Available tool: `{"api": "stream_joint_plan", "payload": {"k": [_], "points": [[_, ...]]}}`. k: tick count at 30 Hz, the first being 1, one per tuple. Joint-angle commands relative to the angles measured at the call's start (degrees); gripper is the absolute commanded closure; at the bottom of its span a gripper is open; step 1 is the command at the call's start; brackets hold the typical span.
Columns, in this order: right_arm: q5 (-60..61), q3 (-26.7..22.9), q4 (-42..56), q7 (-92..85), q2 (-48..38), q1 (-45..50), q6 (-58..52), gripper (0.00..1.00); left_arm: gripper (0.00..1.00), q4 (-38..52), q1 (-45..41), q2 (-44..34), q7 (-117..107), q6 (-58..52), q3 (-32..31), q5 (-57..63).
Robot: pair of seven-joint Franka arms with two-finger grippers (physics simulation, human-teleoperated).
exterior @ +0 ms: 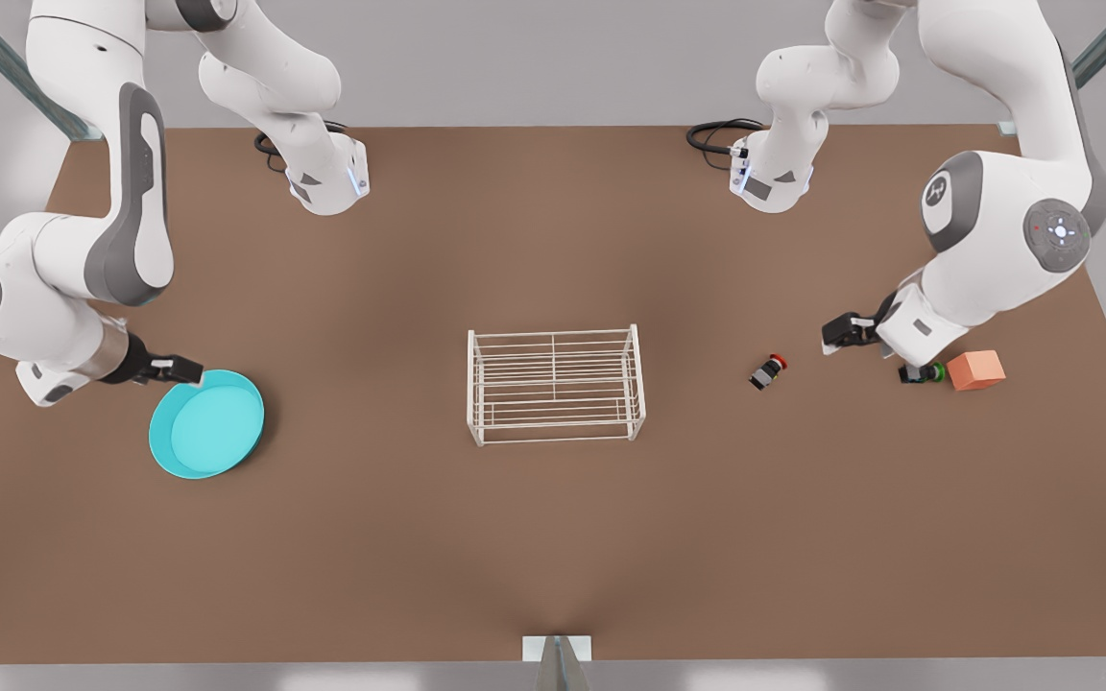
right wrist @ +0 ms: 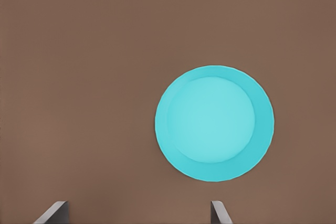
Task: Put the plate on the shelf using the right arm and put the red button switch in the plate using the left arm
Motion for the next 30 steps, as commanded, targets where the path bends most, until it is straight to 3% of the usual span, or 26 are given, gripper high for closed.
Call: {"api": "stream_joint_plan", "payload": {"k": [1,5,9,15,25,30], "points": [[0.59,0.0,0.03,-4.17,0.0,0.01,2.25,0.0,0.0,0.03,-0.15,-0.08,0.96,4.07,-0.07,-0.48],[2.6,-0.09,0.99,-11.54,1.58,-4.11,2.78,0.0,0.0,-0.41,-0.07,-0.08,1.05,2.57,-0.07,-0.48],[7.18,-0.09,4.77,-27.9,8.52,-12.64,2.87,0.0,0.0,-2.25,-0.59,0.0,0.26,0.29,-0.34,-0.04],[9.2,0.26,20.86,-45.39,27.33,-19.15,2.08,0.0,0.0,-2.78,-0.42,0.18,-1.23,-0.33,-0.16,0.14],[9.03,1.05,21.65,-62.36,35.77,-21.7,2.25,0.0,0.0,-2.78,-0.51,0.18,-2.11,-1.12,-0.34,0.23],[7.8,1.14,21.12,-61.74,37.18,-20.56,3.48,0.12,0.0,-2.78,-0.94,0.36,-2.99,-1.47,-0.34,0.23]]}}
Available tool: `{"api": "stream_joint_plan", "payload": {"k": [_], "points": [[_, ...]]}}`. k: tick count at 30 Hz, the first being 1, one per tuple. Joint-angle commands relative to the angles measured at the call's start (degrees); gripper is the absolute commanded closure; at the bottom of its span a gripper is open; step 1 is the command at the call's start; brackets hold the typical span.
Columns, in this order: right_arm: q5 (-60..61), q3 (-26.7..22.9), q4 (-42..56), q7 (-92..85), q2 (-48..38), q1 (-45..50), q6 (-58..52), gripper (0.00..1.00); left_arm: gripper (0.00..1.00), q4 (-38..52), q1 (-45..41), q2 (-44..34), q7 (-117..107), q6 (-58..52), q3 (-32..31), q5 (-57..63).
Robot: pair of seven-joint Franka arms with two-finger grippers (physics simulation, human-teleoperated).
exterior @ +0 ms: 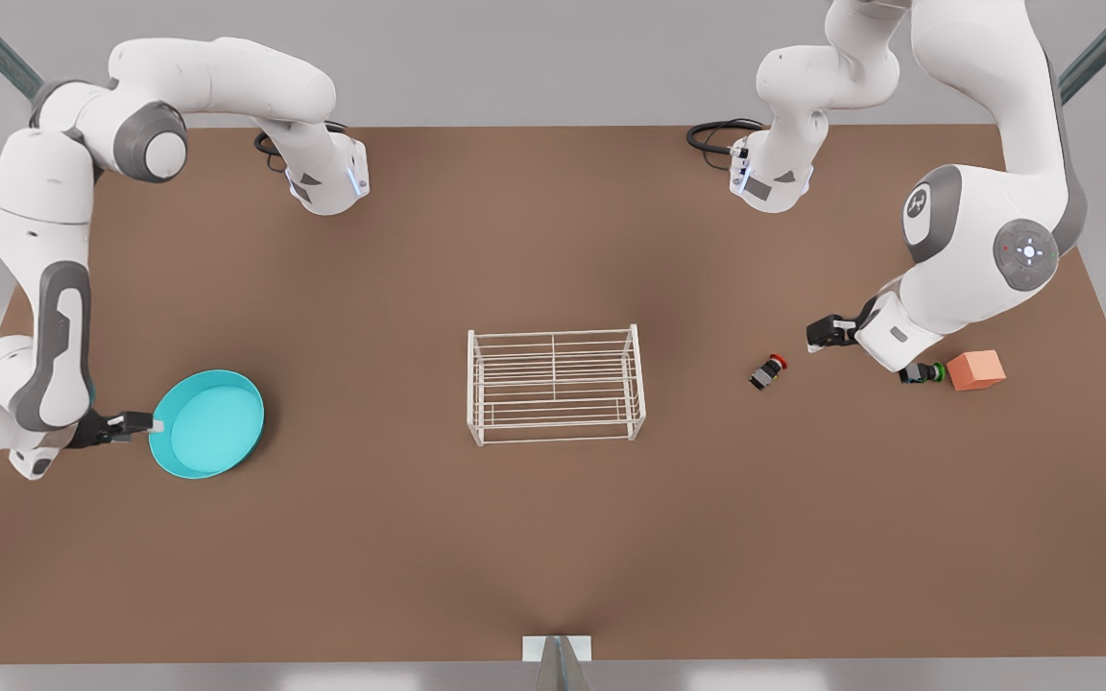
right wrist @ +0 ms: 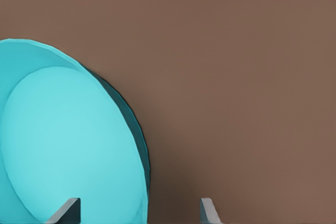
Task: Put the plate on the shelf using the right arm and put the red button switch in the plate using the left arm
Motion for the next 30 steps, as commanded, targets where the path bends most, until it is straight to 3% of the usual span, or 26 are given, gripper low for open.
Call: {"api": "stream_joint_plan", "payload": {"k": [1,3,9,12,25,27,30], "points": [[-0.25,0.01,-0.03,-20.61,0.37,0.35,1.15,0.16,0.0,0.01,-0.28,-0.03,-1.92,-0.26,-0.03,0.06],[0.28,0.01,0.06,-20.35,1.16,0.35,1.24,0.23,0.0,0.53,-1.15,1.64,-2.89,0.35,0.14,3.57],[1.69,0.01,-0.03,-12.62,1.69,0.26,3.0,0.23,0.0,2.03,-1.07,0.76,-2.71,-2.54,0.49,4.02],[1.69,0.01,-0.03,-11.39,1.69,0.26,2.91,0.42,0.0,1.68,-1.24,0.24,-3.33,-5.18,-0.21,4.02],[1.69,0.01,-0.29,-9.01,1.96,0.96,3.08,0.57,0.0,1.59,-1.33,0.24,-3.33,-5.36,-0.38,4.1],[1.69,0.01,-0.29,-9.01,1.96,0.96,3.0,0.68,0.0,1.59,-1.33,0.24,-3.42,-5.36,-0.38,4.1],[1.6,0.01,-0.29,-8.93,1.87,0.88,2.21,0.73,0.0,1.59,-1.33,0.32,-3.51,-5.36,-0.38,4.1]]}}
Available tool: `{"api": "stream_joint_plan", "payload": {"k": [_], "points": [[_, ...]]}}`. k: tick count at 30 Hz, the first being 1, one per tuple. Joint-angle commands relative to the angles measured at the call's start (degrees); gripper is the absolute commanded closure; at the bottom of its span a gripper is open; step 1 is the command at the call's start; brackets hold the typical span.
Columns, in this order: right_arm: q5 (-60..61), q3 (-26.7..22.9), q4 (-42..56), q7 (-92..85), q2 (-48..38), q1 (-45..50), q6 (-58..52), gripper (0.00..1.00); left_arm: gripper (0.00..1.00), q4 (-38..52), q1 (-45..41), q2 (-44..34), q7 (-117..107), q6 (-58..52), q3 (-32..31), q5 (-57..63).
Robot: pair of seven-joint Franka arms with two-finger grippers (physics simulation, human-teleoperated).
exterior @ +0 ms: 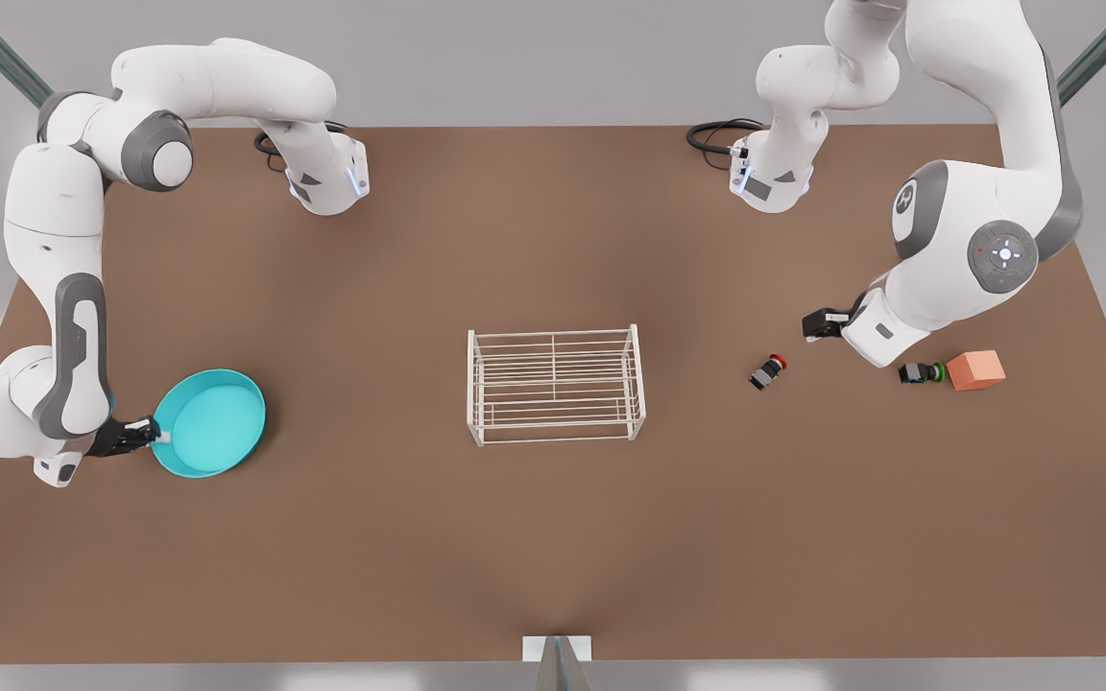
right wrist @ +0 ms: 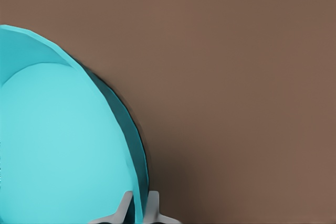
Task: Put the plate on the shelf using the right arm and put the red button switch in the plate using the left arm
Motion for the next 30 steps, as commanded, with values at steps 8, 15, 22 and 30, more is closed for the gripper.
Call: {"api": "stream_joint_plan", "payload": {"k": [8,15,22,30], "points": [[0.15,0.37,0.46,0.25,-6.69,0.5,-11.11,0.74,0.0,-0.22,-1.22,-0.01,-2.96,-0.2,-0.03,0.04],[0.41,0.37,0.46,2.18,-11.26,2.52,-18.05,0.76,0.0,-1.1,-5.53,0.6,-7.27,0.86,-0.29,1.71],[6.03,1.24,0.11,11.67,-13.63,7.44,-26.14,0.76,0.0,-9.89,-6.32,6.84,45.71,29.24,-3.81,-0.13],[9.02,4.76,0.28,30.04,-19.78,17.46,-30.36,0.76,0.0,-22.45,-1.05,9.75,65.77,46.28,-3.28,-0.05]]}}
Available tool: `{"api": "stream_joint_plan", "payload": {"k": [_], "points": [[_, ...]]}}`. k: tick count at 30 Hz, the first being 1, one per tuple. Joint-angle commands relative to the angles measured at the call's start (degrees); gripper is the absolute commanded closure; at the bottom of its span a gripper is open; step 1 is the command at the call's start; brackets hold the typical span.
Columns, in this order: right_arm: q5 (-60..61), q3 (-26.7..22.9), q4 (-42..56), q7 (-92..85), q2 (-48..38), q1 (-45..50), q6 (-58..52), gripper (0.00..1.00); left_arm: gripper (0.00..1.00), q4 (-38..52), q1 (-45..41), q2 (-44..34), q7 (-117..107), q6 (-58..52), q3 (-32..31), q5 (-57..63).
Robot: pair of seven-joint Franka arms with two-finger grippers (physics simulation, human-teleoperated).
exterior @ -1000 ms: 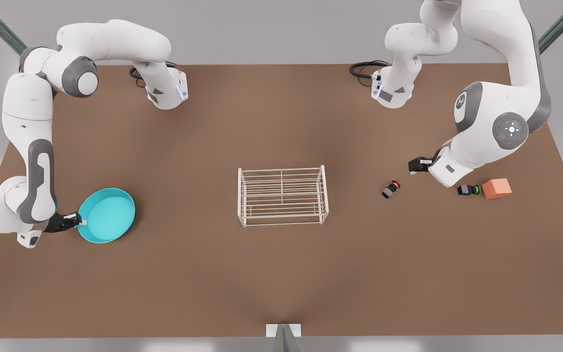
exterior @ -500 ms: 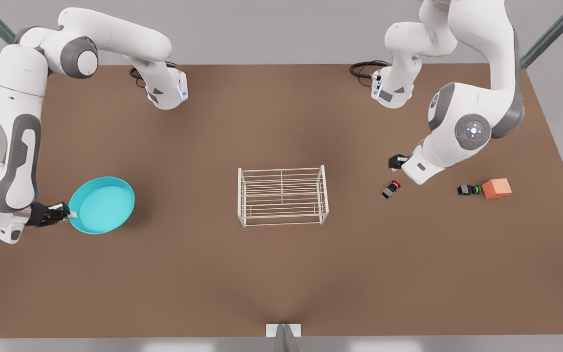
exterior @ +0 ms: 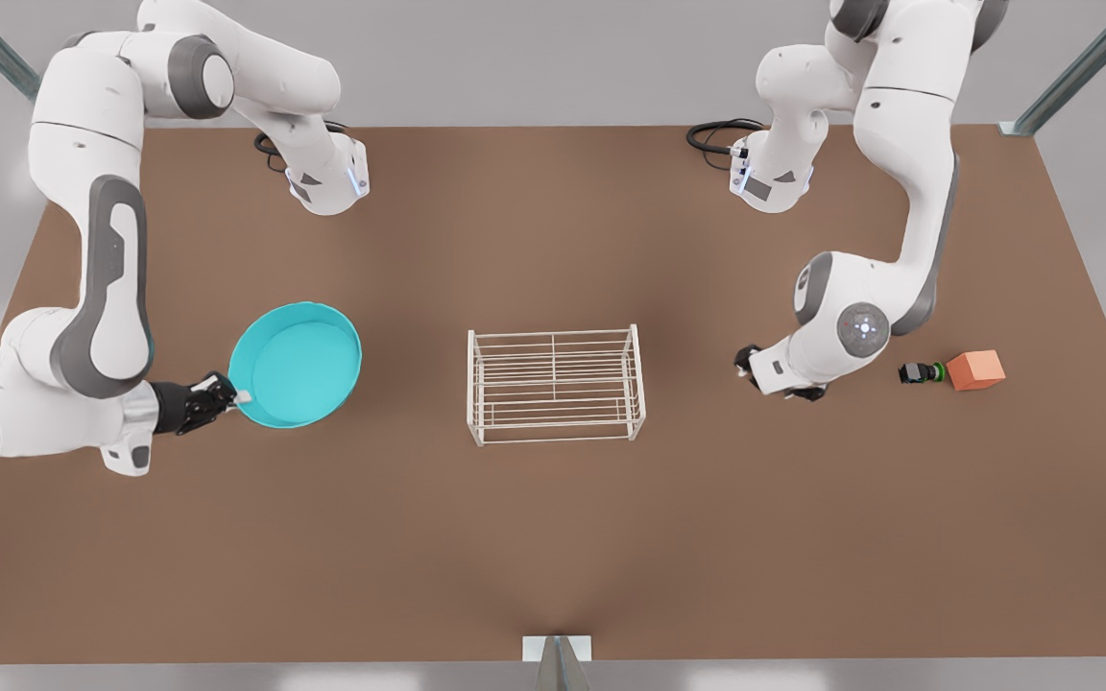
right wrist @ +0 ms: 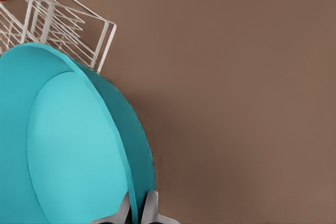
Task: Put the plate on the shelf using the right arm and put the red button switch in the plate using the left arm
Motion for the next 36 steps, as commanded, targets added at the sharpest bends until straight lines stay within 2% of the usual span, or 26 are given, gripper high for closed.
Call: {"api": "stream_joint_plan", "payload": {"k": [1,3,5,14,20,24,25,26,27,29,32,34,35,36], "points": [[2.2,1.66,0.19,22.31,-0.73,1.78,-2.85,0.76,0.0,-3.12,-0.14,0.78,39.92,15.3,-0.01,-0.06],[2.55,1.75,0.28,26.36,-0.9,5.11,-2.59,0.76,0.0,-5.13,-0.05,0.87,40.62,17.57,-0.01,0.2],[4.83,1.93,0.28,30.22,-0.9,8.8,-1.36,0.76,0.0,-12.43,0.12,1.39,42.56,29.88,-0.01,0.2],[11.34,2.01,4.23,52.2,3.58,23.75,12.61,0.76,0.0,-14.89,3.29,2.01,38.34,29.89,0.42,-0.24],[12.3,2.36,4.58,58.88,6.04,28.59,20.61,0.76,0.0,-15.69,4.69,5.44,35.27,30.41,0.43,-0.33],[12.66,2.45,4.58,60.55,7.27,30.69,23.87,0.75,0.0,-17.27,4.61,4.65,30.79,30.5,0.34,-0.33],[12.66,2.45,4.58,60.73,7.27,30.69,23.87,0.7,0.0,-17.79,4.43,4.47,29.47,30.59,0.25,-0.42],[12.75,2.36,4.58,60.55,7.1,30.52,23.87,0.16,0.0,-18.5,3.73,3.86,27.09,30.76,0.07,-0.42],[12.92,1.93,4.58,59.85,6.48,30.08,23.87,0.0,0.0,-18.94,3.64,3.85,26.74,31.03,-0.01,-0.42],[12.31,1.84,2.75,57.57,1.66,26.48,22.11,0.0,0.0,-19.73,3.64,4.2,26.74,33.05,-0.01,-0.42],[3.7,1.84,-1.04,49.4,-11.8,15.94,9.28,0.0,0.0,-20.61,3.73,4.65,27.18,35.34,0.07,-0.33],[-9.39,1.05,1.33,40.61,-12.59,9.43,0.14,0.0,0.0,-20.7,3.81,4.73,27.18,35.25,0.07,-0.33],[-12.82,1.22,1.33,31.82,-12.33,5.3,-0.22,0.0,0.01,-20.61,3.81,4.65,27.27,35.34,0.16,-0.33],[-17.66,1.05,1.33,29.18,-11.89,2.31,-0.22,0.0,0.21,-20.61,3.81,4.65,27.27,35.34,0.16,-0.33]]}}
